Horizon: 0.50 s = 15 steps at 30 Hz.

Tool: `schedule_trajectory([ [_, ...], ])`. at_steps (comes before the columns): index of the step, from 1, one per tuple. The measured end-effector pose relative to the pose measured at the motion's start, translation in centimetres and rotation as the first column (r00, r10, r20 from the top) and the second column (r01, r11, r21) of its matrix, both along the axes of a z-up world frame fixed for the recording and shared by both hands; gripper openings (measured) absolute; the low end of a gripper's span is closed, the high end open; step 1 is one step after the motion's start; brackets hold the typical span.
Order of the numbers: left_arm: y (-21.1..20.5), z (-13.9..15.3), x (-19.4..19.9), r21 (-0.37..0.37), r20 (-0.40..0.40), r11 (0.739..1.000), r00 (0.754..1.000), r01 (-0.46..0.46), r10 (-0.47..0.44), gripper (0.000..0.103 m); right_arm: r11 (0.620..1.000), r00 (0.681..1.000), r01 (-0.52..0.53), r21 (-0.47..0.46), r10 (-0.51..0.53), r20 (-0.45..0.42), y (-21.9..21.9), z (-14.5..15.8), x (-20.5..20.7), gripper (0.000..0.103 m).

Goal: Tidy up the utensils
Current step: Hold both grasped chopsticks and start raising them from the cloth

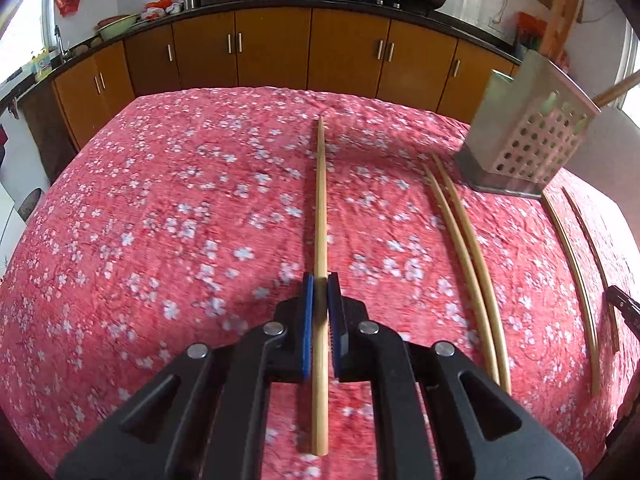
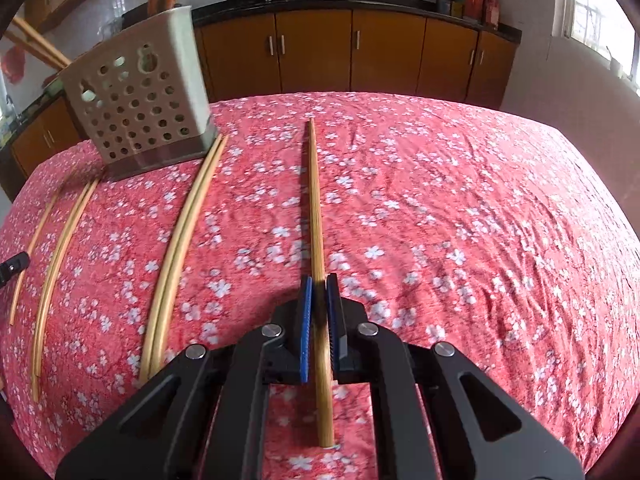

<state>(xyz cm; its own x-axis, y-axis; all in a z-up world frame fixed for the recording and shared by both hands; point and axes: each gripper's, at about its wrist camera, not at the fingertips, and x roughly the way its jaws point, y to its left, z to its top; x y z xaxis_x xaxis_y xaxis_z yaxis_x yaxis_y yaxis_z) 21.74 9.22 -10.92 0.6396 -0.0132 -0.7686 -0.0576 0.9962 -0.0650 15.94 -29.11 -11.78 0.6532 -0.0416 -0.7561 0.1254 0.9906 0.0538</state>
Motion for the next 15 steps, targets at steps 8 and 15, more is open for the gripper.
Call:
schedule_trajectory([
  [8, 1.4, 0.1, 0.1, -0.033, 0.005, 0.999, 1.0, 0.001, -0.001, 0.01, 1.0, 1.0, 0.003, 0.027, -0.003, 0.009, -0.9, -0.1, 0.1, 0.008],
  [15, 1.5, -0.1, -0.1, -0.053, 0.007, 0.999, 1.0, -0.002, 0.002, 0.01, 0.999, 1.0, 0.005, 0.039, -0.005, 0.01, -1.2, -0.1, -0.1, 0.008],
])
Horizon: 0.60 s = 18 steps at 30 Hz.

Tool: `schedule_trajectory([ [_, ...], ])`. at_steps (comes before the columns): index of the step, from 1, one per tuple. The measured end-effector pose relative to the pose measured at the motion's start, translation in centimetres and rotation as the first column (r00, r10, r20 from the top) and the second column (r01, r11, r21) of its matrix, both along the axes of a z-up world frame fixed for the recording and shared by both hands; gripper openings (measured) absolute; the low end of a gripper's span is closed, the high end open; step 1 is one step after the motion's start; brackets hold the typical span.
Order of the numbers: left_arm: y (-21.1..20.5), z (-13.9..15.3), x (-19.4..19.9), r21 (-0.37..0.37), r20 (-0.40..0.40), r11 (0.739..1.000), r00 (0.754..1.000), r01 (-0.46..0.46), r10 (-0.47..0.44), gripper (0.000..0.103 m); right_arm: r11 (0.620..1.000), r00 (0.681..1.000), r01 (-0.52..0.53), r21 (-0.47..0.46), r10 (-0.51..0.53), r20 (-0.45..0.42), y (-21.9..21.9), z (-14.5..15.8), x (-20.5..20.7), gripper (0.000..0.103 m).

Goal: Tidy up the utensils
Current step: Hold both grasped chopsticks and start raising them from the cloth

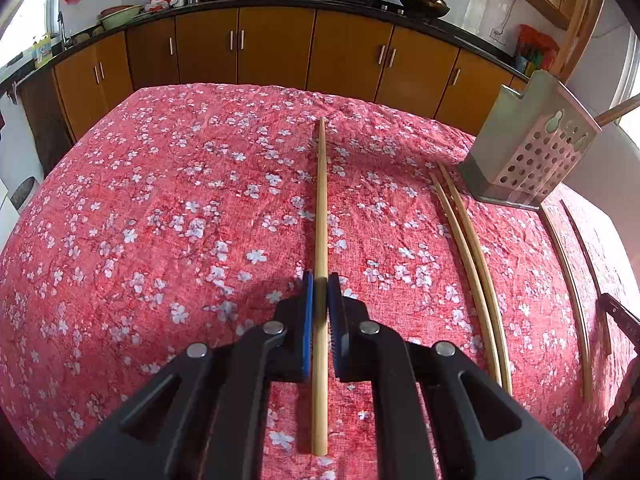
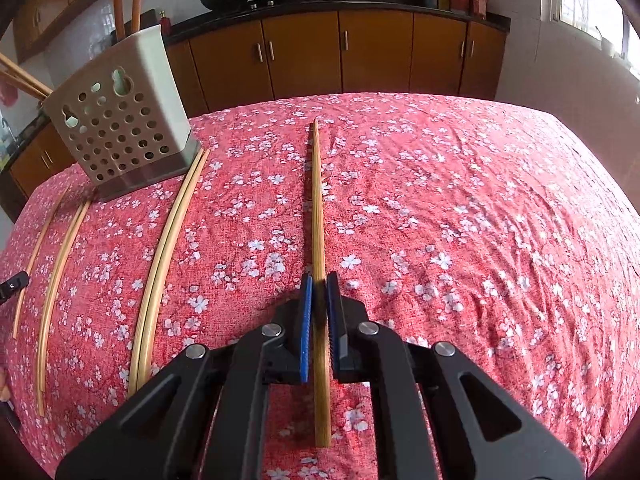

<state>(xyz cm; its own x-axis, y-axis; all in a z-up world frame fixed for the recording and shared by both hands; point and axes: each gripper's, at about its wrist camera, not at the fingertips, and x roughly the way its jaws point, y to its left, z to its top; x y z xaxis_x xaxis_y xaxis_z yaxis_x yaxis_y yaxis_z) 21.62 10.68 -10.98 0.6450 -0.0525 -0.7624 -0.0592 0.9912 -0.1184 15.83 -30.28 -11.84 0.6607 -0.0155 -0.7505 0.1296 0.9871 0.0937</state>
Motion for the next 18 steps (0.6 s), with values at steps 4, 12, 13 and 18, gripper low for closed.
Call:
schedule_trajectory([
  [4, -0.23, 0.01, -0.05, 0.003, 0.0, 1.0, 1.0, -0.001, 0.001, 0.01, 1.0, 1.0, 0.001, -0.014, -0.001, -0.002, 0.24, 0.0, 0.08, 0.008],
  [12, -0.35, 0.08, -0.01, 0.002, 0.0, 1.0, 1.0, -0.001, 0.001, 0.01, 1.0, 1.0, 0.0, -0.004, 0.0, -0.001, 0.1, -0.03, 0.05, 0.008],
  [13, -0.32, 0.07, 0.0, 0.002, 0.0, 1.0, 1.0, -0.001, 0.001, 0.01, 1.0, 1.0, 0.0, -0.003, 0.0, -0.001, 0.11, -0.03, 0.05, 0.008],
  [18, -0.31, 0.07, -0.02, 0.001, 0.0, 1.0, 1.0, 0.0, 0.0, 0.01, 1.0, 1.0, 0.0, -0.002, 0.0, -0.001, 0.14, -0.01, 0.06, 0.008],
])
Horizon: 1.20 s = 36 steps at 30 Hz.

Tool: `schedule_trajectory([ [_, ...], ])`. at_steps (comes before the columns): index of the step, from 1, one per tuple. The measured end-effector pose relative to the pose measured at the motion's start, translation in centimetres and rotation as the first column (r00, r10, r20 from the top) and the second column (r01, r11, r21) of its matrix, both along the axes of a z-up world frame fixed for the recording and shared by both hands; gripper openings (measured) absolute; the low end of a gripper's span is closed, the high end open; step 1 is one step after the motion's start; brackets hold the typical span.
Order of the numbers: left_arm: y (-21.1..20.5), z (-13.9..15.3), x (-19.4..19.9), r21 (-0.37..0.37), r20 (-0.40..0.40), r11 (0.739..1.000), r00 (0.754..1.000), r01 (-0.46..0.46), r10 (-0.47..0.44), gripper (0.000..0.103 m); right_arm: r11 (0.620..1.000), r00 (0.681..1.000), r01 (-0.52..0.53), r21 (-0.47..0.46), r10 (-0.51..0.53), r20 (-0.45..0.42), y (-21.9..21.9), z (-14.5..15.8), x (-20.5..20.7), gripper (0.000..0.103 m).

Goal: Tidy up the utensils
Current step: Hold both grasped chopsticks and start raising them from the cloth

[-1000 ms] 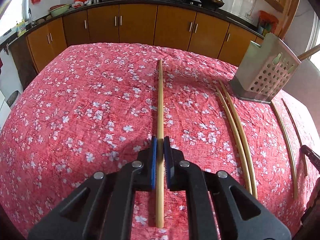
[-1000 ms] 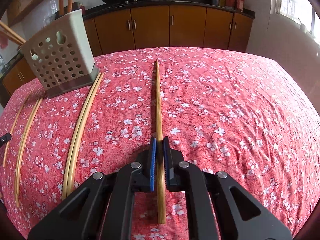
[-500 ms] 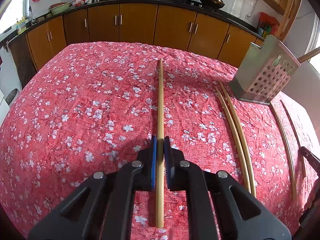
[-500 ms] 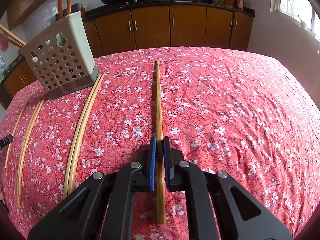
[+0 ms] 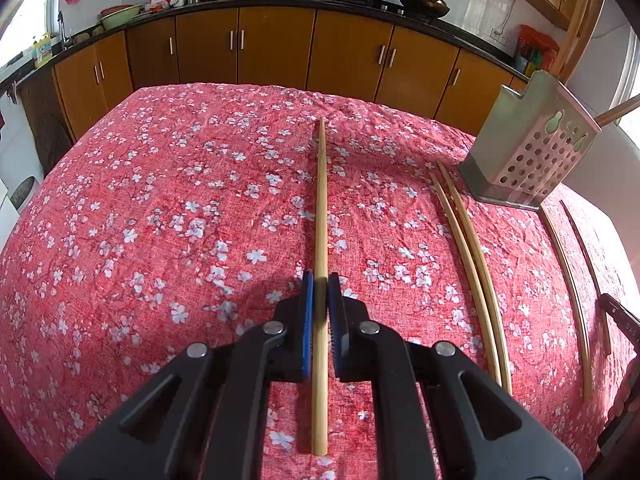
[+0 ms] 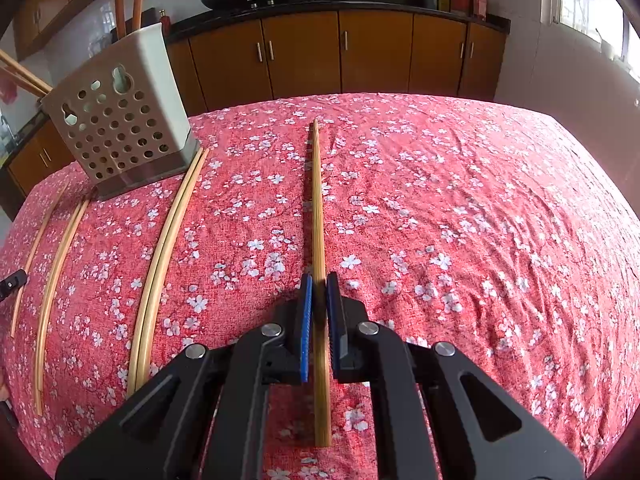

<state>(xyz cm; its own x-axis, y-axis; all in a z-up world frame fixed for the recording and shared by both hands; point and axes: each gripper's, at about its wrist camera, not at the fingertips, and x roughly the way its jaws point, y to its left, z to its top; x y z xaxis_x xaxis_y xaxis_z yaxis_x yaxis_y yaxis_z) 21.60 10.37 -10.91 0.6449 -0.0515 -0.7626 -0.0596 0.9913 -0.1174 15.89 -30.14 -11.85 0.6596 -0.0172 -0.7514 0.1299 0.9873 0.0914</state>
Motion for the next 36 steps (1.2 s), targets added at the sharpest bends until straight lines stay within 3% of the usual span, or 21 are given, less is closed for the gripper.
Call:
schedule_trajectory([
  [26, -0.1, 0.1, -0.1, -0.005, 0.001, 1.0, 1.0, 0.011, -0.011, 0.013, 1.0, 1.0, -0.001, 0.017, 0.001, 0.0, -0.2, 0.0, 0.1, 0.009],
  [36, -1.2, 0.3, -1.9, 0.076, -0.012, 0.994, 0.997, 0.079, -0.078, 0.013, 1.0, 1.0, 0.001, 0.018, -0.001, -0.002, 0.1, 0.1, -0.5, 0.008],
])
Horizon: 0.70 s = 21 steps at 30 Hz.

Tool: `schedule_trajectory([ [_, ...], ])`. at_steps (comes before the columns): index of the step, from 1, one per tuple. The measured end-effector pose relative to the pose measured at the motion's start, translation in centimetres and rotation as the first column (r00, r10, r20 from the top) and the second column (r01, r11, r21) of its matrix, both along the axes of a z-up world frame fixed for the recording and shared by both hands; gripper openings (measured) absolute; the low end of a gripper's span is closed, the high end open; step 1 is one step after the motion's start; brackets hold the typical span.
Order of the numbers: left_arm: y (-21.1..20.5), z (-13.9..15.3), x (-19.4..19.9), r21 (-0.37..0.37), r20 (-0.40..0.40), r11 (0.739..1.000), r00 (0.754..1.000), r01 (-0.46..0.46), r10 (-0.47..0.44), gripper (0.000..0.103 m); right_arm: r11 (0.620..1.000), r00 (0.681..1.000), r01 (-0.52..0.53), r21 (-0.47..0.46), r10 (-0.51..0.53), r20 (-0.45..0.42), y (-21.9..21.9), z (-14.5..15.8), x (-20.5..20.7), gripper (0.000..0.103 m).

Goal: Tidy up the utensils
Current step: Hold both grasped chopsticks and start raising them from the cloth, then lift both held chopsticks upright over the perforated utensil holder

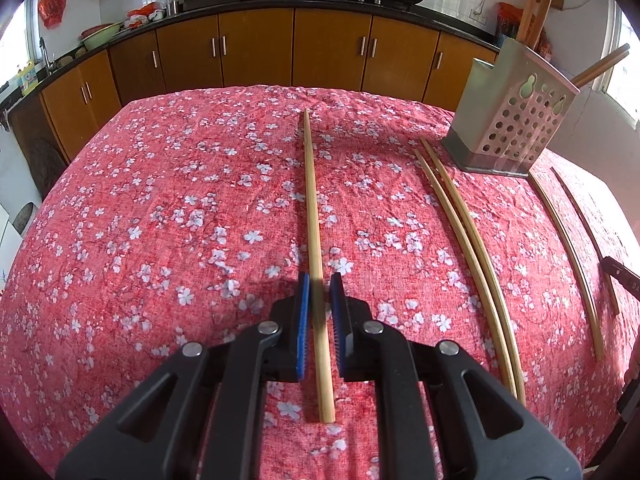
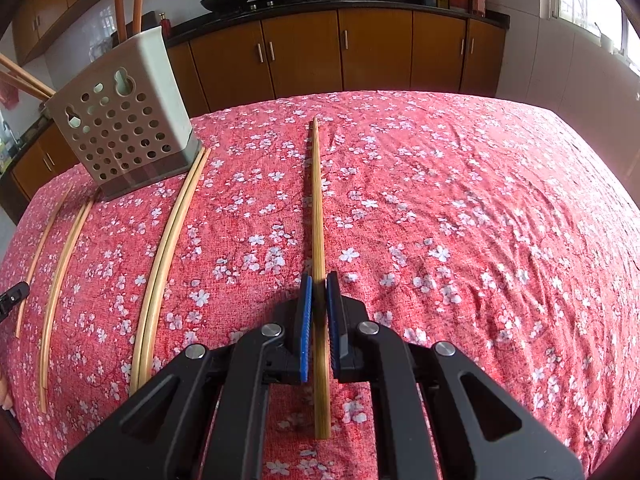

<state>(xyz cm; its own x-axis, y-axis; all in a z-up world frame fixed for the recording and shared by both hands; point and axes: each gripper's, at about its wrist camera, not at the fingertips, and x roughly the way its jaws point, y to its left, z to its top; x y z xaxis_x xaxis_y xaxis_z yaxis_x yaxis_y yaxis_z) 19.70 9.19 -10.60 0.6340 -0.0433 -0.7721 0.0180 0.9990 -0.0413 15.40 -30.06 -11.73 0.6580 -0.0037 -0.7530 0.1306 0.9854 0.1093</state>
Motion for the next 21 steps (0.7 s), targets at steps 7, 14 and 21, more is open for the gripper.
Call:
schedule_trajectory([
  [7, -0.5, 0.2, -0.3, 0.058, 0.0, 0.998, 1.0, -0.001, 0.001, 0.008, 1.0, 1.0, -0.004, -0.007, 0.004, -0.003, 0.1, 0.1, -0.5, 0.008],
  [14, -0.3, 3.7, -1.6, 0.041, 0.08, 0.999, 0.997, 0.015, -0.019, 0.008, 1.0, 0.988, -0.005, -0.009, 0.006, 0.155, -0.1, 5.5, -2.9, 0.008],
  [21, 0.3, 11.0, -3.7, -0.049, 0.264, 0.998, 0.964, 0.034, -0.02, 0.008, 1.0, 0.941, 0.004, -0.005, -0.002, 0.338, -0.5, 11.8, -5.0, 0.008],
])
